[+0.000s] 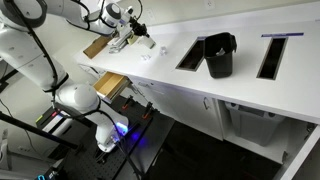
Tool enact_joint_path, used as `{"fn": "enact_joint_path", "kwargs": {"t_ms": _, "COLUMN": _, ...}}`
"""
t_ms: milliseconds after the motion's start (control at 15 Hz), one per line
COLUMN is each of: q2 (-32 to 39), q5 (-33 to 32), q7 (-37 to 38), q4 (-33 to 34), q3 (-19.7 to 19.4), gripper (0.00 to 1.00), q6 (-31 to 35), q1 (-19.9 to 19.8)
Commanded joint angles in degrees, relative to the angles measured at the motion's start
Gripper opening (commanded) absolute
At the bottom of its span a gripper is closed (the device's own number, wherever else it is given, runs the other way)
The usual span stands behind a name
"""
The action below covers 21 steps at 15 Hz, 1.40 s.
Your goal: Pour the contents in the white coffee cup onto the right side of the countertop
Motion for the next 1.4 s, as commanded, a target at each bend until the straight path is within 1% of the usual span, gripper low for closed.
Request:
{"fn": "enact_joint_path", "kwargs": {"t_ms": 0, "q2": -5.23, "q5": -13.21, "q7": 8.02, "q4": -4.66, "q3": 1.62, "gripper": 0.01, "q6": -4.16, "q1": -0.32}}
{"fn": "enact_joint_path", "kwargs": {"t_ms": 200, "q2": -8.24, "q5": -23.04, "q7": 16.47, "q4": -8.22, "q3": 3.50, "gripper": 0.01, "q6": -9.26, "q1": -0.85}}
{"fn": "enact_joint_path", "kwargs": {"t_ms": 467, "q2": -9.85, "q5": -28.50, "q7": 25.07, "q4": -12.01, "q3": 5.86, "gripper": 0.01, "q6": -16.42, "q1": -1.14}}
{"fn": "enact_joint_path", "kwargs": {"t_ms": 800, "q2": -4.62, "q5": -34.83, "q7": 35.06, "q4": -12.70, "q3": 7.61, "gripper": 0.01, "q6": -24.78, "q1": -0.73}}
{"fn": "enact_joint_path", "kwargs": {"t_ms": 933, "q2": -1.77, "q5": -36.65, "q7": 38.12, "q4": -12.01, "q3": 7.90, "gripper": 0.01, "q6": -28.27, "q1": -0.42}}
{"fn": "enact_joint_path", "kwargs": {"t_ms": 1067, "q2": 0.56, "q5": -36.90, "q7": 39.51, "q4": -11.43, "q3": 7.93, "gripper": 0.01, "q6": -29.96, "q1": -0.25}}
{"fn": "enact_joint_path", "kwargs": {"t_ms": 1133, "q2": -1.55, "q5": -35.70, "q7": 37.52, "q4": -12.77, "q3": 7.68, "gripper": 0.04, "q6": -27.31, "q1": -0.58}}
{"fn": "enact_joint_path", "kwargs": {"t_ms": 1333, "q2": 0.65, "q5": -36.04, "q7": 38.47, "q4": -12.22, "q3": 7.66, "gripper": 0.04, "q6": -27.98, "q1": -0.55}}
